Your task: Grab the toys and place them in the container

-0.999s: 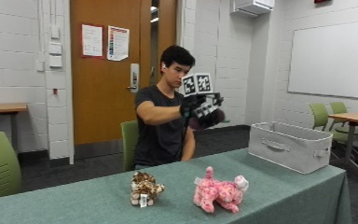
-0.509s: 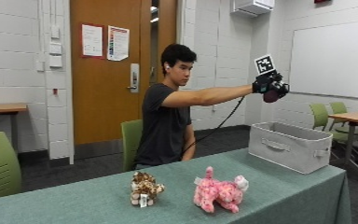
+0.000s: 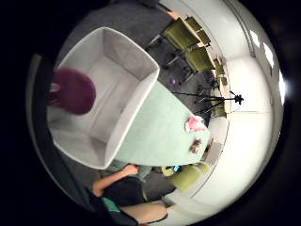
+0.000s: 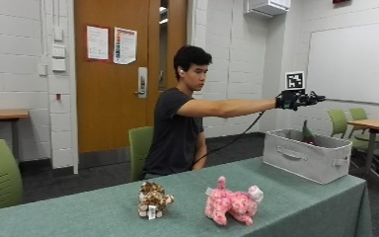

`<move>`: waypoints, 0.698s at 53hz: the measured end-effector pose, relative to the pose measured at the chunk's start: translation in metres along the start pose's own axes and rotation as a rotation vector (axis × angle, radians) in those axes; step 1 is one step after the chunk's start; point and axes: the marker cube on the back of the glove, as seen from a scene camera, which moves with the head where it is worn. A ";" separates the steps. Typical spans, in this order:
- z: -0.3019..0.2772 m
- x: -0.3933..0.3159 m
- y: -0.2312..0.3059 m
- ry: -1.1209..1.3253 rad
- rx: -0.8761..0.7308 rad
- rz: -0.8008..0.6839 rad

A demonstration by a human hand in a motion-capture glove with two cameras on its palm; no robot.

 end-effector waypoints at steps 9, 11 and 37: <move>-0.026 -0.009 0.026 -0.037 0.068 -0.052; -0.031 0.007 0.034 -0.083 0.075 -0.084; 0.045 0.358 0.147 0.097 0.016 0.403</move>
